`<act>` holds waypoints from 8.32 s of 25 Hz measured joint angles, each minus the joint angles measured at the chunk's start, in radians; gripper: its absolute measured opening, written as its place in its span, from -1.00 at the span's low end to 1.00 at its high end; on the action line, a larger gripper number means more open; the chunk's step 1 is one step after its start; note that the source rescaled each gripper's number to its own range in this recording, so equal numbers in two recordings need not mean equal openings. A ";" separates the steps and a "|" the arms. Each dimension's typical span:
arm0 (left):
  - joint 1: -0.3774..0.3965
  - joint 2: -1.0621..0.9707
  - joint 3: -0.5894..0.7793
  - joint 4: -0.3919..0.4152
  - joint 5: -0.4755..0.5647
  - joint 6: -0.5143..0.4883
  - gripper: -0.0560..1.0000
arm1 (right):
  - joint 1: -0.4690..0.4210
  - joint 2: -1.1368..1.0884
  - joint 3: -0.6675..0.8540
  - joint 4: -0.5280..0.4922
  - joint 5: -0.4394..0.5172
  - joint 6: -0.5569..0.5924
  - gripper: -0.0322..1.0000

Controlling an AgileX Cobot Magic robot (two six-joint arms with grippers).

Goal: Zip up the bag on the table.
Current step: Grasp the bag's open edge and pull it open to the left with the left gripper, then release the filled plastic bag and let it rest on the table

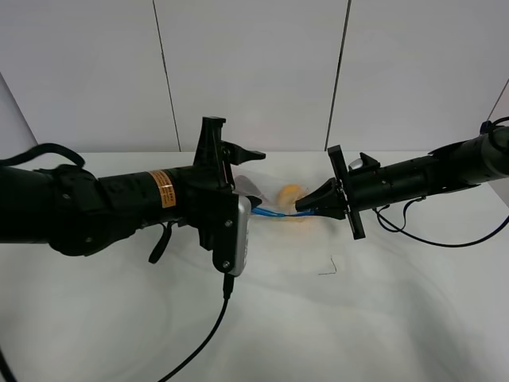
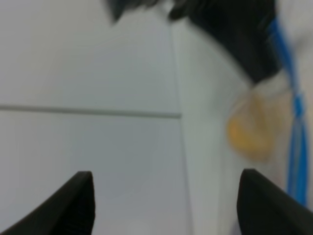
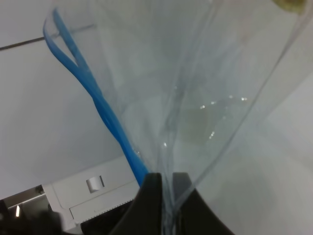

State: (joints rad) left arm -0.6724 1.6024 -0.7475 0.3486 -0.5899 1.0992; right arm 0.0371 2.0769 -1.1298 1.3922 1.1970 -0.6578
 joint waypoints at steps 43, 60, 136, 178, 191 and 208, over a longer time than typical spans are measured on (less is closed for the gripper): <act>-0.013 0.364 -0.076 0.015 -0.317 -0.243 -0.20 | 0.000 0.000 0.000 -0.004 0.000 0.000 -0.94; -0.013 0.364 -0.076 0.020 -0.311 -0.243 -0.89 | 0.000 0.000 0.000 0.003 0.000 0.000 -0.94; 0.569 0.316 0.028 -0.130 -0.209 -0.227 0.91 | 0.003 0.000 -0.002 0.000 -0.015 0.000 -0.94; 0.613 0.120 -0.558 -0.373 1.569 -1.163 0.93 | 0.003 0.000 -0.002 0.007 -0.015 0.000 -0.94; 0.613 -0.087 -0.424 -0.372 1.765 -1.157 0.93 | 0.003 0.000 -0.002 0.007 -0.015 0.000 -0.94; 0.613 -0.821 0.168 -0.335 1.677 -1.093 0.93 | 0.003 0.000 -0.002 0.007 -0.014 -0.015 -0.94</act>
State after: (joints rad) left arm -0.0590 0.7817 -0.5797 0.0139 1.0874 0.0059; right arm 0.0406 2.0769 -1.1319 1.3990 1.1829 -0.6726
